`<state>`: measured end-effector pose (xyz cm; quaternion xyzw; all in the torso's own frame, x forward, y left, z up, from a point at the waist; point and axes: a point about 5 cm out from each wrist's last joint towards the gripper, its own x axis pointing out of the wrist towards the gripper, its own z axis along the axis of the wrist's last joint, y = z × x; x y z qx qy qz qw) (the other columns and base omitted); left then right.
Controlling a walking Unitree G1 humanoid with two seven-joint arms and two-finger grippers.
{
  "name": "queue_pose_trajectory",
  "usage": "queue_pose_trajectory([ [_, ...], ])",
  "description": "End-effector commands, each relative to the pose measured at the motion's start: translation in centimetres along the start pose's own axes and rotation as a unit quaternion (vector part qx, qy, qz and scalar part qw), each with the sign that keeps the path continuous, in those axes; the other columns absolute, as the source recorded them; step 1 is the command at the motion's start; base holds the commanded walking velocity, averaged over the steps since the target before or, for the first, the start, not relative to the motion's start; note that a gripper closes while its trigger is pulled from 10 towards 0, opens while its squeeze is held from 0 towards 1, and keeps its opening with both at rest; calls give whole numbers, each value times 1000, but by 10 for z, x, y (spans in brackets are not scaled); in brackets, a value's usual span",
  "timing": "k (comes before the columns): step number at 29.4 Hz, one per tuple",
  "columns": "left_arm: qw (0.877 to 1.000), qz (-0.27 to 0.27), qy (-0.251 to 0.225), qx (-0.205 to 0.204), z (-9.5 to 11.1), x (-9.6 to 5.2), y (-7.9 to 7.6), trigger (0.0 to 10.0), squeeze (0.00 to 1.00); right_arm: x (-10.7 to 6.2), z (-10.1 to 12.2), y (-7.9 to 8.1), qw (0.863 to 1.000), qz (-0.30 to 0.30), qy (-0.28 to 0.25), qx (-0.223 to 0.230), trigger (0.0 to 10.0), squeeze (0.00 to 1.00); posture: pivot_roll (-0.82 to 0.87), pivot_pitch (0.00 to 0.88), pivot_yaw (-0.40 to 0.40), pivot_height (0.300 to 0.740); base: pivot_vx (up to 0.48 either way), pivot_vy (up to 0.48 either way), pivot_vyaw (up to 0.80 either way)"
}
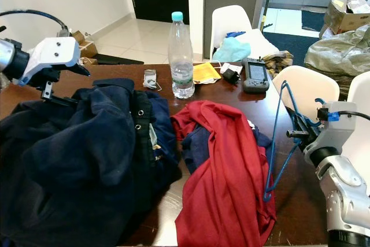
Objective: Hang hanger
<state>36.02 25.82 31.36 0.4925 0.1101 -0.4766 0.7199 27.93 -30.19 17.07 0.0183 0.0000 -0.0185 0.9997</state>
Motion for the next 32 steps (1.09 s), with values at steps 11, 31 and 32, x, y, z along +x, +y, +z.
queue_pose_trajectory([
  [11,1000,15,-19,-19,-6,24,-8,0,0,1,5,1,1000,2,-6,0,10000,0,6,57,19,740,0,0,0],
  [31,987,-1,-151,-59,9,46,-16,0,0,4,9,-1,1000,-3,-13,0,10000,0,12,36,22,740,0,0,0],
  [32,987,-1,-151,-59,9,46,-16,0,0,4,9,-1,1000,-3,-13,0,10000,0,12,36,22,740,0,0,0],
])
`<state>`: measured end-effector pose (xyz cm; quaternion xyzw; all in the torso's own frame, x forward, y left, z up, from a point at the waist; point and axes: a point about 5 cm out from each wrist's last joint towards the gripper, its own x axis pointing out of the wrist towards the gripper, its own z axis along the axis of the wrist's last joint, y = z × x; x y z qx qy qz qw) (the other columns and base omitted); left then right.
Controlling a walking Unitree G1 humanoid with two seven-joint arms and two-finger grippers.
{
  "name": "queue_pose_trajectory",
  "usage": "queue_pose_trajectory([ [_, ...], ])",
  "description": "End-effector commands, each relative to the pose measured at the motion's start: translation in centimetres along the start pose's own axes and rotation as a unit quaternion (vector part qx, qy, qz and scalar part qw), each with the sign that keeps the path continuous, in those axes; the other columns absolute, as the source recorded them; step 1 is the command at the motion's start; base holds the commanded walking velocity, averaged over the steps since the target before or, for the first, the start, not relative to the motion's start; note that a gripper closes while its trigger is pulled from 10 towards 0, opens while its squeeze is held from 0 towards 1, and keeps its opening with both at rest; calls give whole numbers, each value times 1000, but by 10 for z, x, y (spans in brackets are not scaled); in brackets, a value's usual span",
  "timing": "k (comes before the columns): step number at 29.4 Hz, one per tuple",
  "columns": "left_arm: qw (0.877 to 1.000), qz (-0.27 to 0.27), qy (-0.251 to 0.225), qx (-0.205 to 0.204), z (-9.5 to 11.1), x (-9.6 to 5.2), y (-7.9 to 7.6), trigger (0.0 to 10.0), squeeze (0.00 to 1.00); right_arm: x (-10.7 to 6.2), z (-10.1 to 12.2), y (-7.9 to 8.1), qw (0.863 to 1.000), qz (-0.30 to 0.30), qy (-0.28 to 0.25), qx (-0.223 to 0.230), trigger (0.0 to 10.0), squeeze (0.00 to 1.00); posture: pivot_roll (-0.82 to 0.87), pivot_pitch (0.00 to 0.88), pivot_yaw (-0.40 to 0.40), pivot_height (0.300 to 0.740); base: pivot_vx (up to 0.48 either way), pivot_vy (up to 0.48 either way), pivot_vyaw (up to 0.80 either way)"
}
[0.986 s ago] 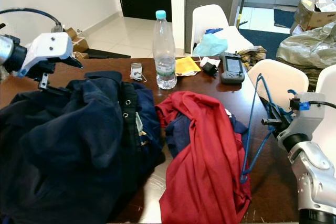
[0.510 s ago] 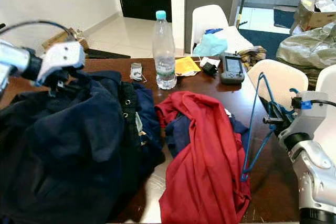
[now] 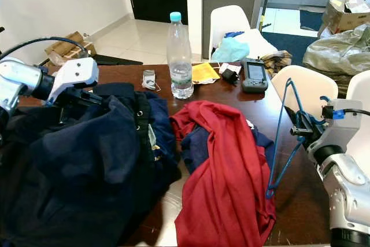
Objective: Hang hanger
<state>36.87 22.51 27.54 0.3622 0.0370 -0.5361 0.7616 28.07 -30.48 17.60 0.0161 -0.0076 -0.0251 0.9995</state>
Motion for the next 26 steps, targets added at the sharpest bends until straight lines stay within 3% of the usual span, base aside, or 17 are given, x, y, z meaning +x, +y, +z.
queue_pose_trajectory([
  [1,996,12,-90,14,31,-3,13,0,0,3,3,2,1000,4,-6,2,10000,0,12,36,22,740,0,0,0],
  [2,977,26,-211,17,73,-14,26,0,0,3,4,1,1000,3,-6,1,10000,0,10,35,20,740,0,0,0],
  [3,977,26,-211,17,73,-14,26,0,0,3,4,1,1000,3,-6,1,10000,0,10,35,20,740,0,0,0],
  [4,926,34,-374,46,139,-44,36,0,0,3,5,0,1000,2,-7,1,10000,0,10,35,20,740,0,0,0],
  [6,926,34,-374,46,139,-44,36,0,0,3,5,0,1000,2,-7,1,10000,0,10,35,20,740,0,0,0],
  [7,886,94,-451,58,176,-77,49,0,0,4,6,-1,1000,1,-9,0,10000,0,11,33,19,740,0,0,0],
  [11,886,94,-451,58,176,-77,49,0,0,4,6,-1,1000,1,-9,0,10000,0,11,33,19,740,0,0,0],
  [13,867,164,-467,48,185,-96,61,0,0,5,7,-1,1000,1,-9,1,10000,0,16,28,21,740,0,0,0],
  [14,839,309,-447,35,186,-130,76,0,0,6,6,0,1000,1,-10,2,10000,0,21,23,24,740,0,0,0],
  [15,839,309,-447,35,186,-130,76,0,0,6,6,0,1000,1,-10,2,10000,0,21,23,24,740,0,0,0],
  [17,715,575,-398,10,178,-211,82,0,0,8,4,2,1000,2,-11,4,10000,0,36,11,24,740,0,0,0],
  [18,715,575,-398,10,178,-211,82,0,0,8,4,2,1000,2,-11,4,10000,0,36,11,24,740,0,0,0],
  [20,605,708,-365,11,171,-267,66,0,0,10,4,3,1000,6,-11,5,10000,0,38,8,24,740,0,0,0],
  [22,581,731,-358,14,171,-278,60,0,0,10,4,4,1000,7,-11,5,10000,0,38,8,24,740,0,0,0],
  [23,535,773,-340,34,172,-301,46,0,0,12,4,4,1000,9,-11,6,10000,0,45,0,21,740,0,0,0],
  [24,535,773,-340,34,172,-301,46,0,0,12,4,4,1000,9,-11,6,10000,0,45,0,21,740,0,0,0],
  [26,449,836,-299,95,185,-336,17,0,0,15,5,6,1000,12,-12,7,10000,0,61,0,13,740,0,0,0],
])
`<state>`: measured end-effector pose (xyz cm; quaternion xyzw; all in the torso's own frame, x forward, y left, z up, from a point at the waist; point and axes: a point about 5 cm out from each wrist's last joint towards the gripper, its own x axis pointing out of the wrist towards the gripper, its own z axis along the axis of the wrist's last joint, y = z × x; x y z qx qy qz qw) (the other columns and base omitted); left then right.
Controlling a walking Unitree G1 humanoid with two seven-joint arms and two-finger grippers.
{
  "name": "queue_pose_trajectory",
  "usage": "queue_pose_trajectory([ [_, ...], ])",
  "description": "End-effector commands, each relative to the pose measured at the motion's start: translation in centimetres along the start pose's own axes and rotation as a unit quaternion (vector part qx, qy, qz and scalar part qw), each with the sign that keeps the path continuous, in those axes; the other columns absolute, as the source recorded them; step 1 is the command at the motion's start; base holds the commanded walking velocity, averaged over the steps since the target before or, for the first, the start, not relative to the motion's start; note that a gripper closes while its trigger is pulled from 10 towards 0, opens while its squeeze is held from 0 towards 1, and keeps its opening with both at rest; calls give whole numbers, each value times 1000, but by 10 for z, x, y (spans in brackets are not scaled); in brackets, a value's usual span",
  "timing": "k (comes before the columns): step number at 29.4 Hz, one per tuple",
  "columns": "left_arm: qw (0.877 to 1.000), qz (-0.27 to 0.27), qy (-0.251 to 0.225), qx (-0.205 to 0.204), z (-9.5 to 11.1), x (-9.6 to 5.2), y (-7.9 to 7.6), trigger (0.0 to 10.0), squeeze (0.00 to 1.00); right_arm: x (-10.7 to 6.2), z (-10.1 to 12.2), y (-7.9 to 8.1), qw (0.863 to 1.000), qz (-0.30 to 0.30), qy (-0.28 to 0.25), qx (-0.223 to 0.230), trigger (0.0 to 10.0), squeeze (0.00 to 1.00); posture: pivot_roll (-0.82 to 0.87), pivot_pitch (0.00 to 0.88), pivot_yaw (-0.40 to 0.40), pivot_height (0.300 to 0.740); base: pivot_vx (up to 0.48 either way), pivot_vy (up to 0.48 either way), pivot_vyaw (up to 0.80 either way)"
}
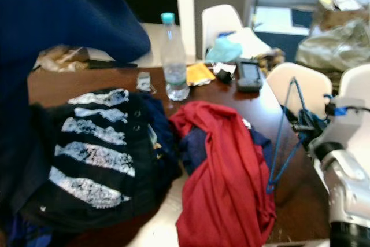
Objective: Hang hanger
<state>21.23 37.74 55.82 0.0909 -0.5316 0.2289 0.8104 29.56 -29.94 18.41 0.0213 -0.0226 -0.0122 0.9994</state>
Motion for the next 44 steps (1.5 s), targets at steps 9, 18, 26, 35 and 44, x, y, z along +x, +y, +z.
queue_pose_trajectory([
  [9,993,-36,23,106,-17,0,-29,627,0,2,-8,6,1000,8,6,5,10000,0,65,3,14,740,0,0,0],
  [18,973,-81,209,62,-119,-55,-66,2000,0,-4,-8,0,1000,5,13,-1,10000,0,42,17,18,740,0,0,0],
  [26,883,-267,371,-104,-186,-140,-143,10000,0,-5,-10,0,1000,2,20,-7,10000,0,46,42,18,740,0,0,0],
  [35,523,-700,335,-353,-106,-303,-243,10000,0,-8,-11,-3,999,1,28,-15,10000,0,43,61,18,740,0,0,0],
  [44,412,-758,290,-415,-62,-322,-244,10000,0,-9,-11,-3,1000,-1,27,-12,10000,0,46,62,22,740,0,0,0],
])
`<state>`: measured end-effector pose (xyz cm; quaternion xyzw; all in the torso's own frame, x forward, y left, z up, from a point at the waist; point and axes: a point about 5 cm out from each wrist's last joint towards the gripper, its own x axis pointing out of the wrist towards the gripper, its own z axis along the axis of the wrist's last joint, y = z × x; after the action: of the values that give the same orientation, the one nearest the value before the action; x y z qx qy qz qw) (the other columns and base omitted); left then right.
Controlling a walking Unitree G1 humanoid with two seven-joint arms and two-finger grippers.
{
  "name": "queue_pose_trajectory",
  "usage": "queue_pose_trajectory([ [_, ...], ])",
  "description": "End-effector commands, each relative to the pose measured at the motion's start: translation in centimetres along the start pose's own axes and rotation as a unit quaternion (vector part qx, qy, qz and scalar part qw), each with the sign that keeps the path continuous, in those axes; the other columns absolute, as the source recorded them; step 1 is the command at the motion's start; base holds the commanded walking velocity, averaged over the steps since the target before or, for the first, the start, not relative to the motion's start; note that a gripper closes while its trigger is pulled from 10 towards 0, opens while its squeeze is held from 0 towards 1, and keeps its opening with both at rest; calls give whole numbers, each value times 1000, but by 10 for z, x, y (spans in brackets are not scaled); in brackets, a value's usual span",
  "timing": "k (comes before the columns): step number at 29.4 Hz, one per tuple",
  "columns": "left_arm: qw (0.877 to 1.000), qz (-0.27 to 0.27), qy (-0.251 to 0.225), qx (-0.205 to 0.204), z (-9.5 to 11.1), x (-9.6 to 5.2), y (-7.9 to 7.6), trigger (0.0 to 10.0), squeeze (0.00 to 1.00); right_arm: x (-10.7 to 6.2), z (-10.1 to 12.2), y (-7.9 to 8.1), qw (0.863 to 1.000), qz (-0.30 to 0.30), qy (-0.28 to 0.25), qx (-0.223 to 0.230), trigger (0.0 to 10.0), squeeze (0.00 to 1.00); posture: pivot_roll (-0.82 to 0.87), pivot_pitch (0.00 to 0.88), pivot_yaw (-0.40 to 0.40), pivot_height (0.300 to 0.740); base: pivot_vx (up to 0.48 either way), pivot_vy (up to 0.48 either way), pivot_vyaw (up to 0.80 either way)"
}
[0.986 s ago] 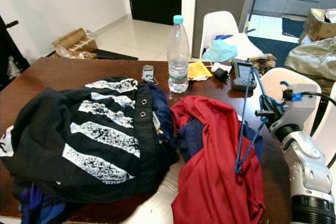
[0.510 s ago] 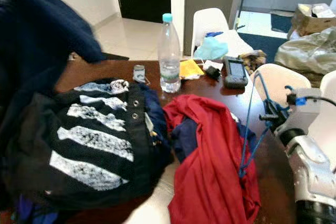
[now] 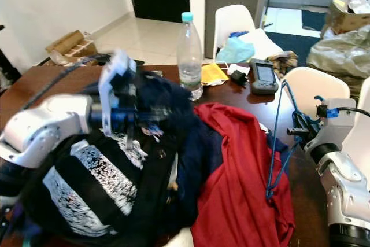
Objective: Hang hanger
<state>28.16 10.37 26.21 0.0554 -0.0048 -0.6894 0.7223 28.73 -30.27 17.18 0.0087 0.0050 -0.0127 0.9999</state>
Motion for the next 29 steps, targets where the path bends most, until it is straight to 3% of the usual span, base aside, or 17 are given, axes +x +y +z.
queue_pose_trajectory([
  [1,999,-34,-18,-8,4,4,-11,10000,0,0,0,1,1000,0,0,1,10000,0,46,62,22,740,0,0,0],
  [9,995,-83,-24,-49,11,0,-35,10000,0,-1,0,-1,1000,0,2,2,10000,0,47,61,23,740,0,0,0],
  [11,995,-83,-24,-49,11,0,-35,10000,0,-1,0,-1,1000,0,2,2,10000,0,47,61,23,740,0,0,0],
  [12,994,-93,-14,-56,9,-1,-39,10000,243,-1,0,-1,1000,0,2,2,10000,0,47,62,23,740,0,0,0],
  [15,994,-93,-14,-56,9,-1,-39,10000,243,-1,0,-1,1000,0,2,2,10000,0,47,62,23,740,0,0,0],
  [16,993,-100,-4,-59,6,-3,-42,10000,329,-1,-1,0,1000,0,2,2,10000,0,47,61,22,740,0,0,0],
  [17,998,-58,3,-39,9,-12,-33,10000,525,-1,-1,1,1000,2,3,1,10000,0,45,61,18,740,0,0,0],
  [19,1000,28,7,3,19,-31,-14,10000,486,-1,-1,2,1000,4,3,1,10000,0,45,61,18,740,0,0,0],
  [20,999,49,7,12,21,-35,-10,10000,145,-1,-1,2,1000,4,3,1,10000,0,45,61,18,740,0,0,0],
  [22,980,187,-2,73,47,-69,20,10000,145,0,-1,3,1000,4,2,2,10000,0,47,59,20,740,0,0,0],
  [23,971,224,-6,88,54,-79,27,10000,145,0,-1,3,1000,3,1,2,10000,0,47,59,20,740,0,0,0],
  [24,971,224,-6,88,54,-79,27,10000,145,0,-1,3,1000,3,1,2,10000,0,47,59,20,740,0,0,0],
  [25,931,335,-40,139,91,-114,42,10000,0,1,0,3,1000,3,0,3,10000,0,59,60,22,740,0,0,0],
  [26,898,401,-71,169,117,-138,46,10000,0,1,0,3,1000,3,0,4,10000,0,63,60,24,740,0,0,0],
  [27,898,401,-71,169,117,-138,46,10000,0,1,0,3,1000,3,0,4,10000,0,63,60,24,740,0,0,0],
  [28,873,432,-112,199,147,-157,38,10000,0,1,0,3,1000,3,-1,5,10000,0,68,61,24,740,0,0,0],
  [29,873,432,-112,199,147,-157,38,10000,0,1,0,3,1000,3,-1,5,10000,0,68,61,24,740,0,0,0],
])
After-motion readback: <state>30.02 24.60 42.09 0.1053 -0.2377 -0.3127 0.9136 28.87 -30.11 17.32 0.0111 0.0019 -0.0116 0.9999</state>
